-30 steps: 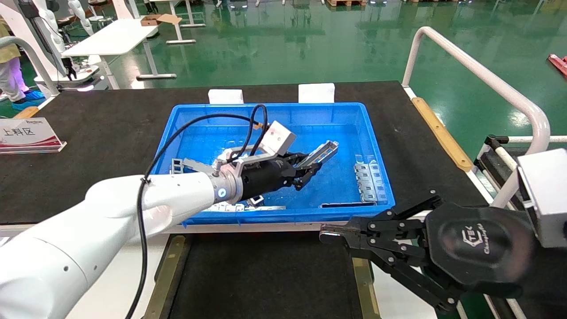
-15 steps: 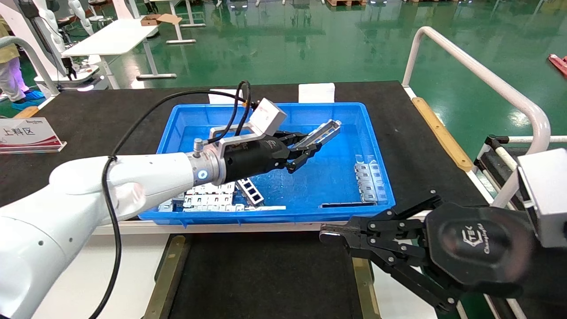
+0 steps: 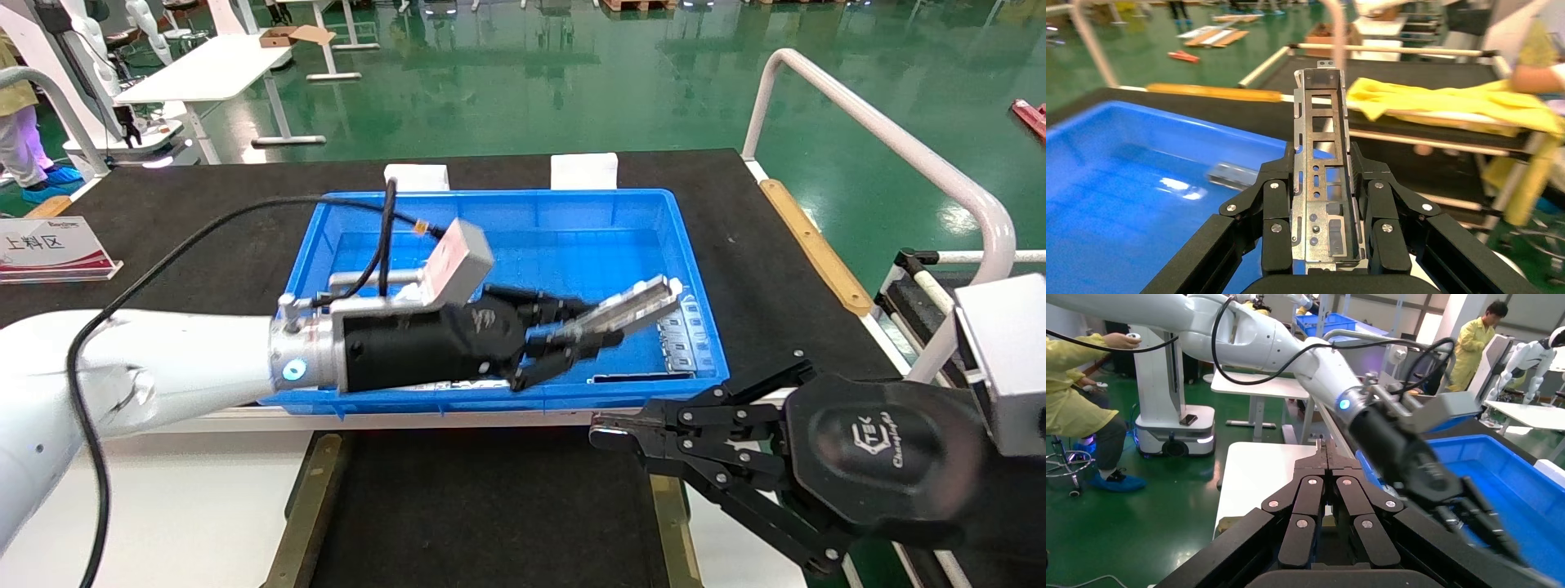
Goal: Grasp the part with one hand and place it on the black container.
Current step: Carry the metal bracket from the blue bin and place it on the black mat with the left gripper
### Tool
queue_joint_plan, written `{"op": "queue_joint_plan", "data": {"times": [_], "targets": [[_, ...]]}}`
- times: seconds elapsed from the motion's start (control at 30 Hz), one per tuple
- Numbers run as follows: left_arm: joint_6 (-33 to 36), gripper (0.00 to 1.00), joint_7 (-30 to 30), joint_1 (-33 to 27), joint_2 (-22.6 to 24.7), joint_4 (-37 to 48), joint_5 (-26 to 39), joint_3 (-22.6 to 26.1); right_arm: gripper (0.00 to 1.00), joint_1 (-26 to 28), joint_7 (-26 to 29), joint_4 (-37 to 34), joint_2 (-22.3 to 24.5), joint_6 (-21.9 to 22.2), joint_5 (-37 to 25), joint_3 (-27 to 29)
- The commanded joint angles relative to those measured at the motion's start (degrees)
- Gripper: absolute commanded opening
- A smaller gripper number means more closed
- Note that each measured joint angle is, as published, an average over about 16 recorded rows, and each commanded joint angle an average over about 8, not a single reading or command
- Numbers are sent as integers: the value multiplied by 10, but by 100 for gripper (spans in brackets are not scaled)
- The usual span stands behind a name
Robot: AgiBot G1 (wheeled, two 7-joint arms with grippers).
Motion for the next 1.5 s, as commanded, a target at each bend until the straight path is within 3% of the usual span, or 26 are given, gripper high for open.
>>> {"op": "queue_joint_plan", "data": {"times": [0.03,0.27,0.53,0.9,1.5], "targets": [[31,0,3,4,-6,8,-2,1,0,0,0,0,0,0,0,0],[83,0,13,60,-42,-17,0,8,0,0,0,0,0,0,0,0],[46,0,-14,159,-73,-56,-13,10,0,0,0,0,0,0,0,0],[-108,0,-53,296,-84,-116,-62,-10,0,0,0,0,0,0,0,0],[-426,0,-38,409,-29,-213,-149,-89,0,0,0,0,0,0,0,-1]]}}
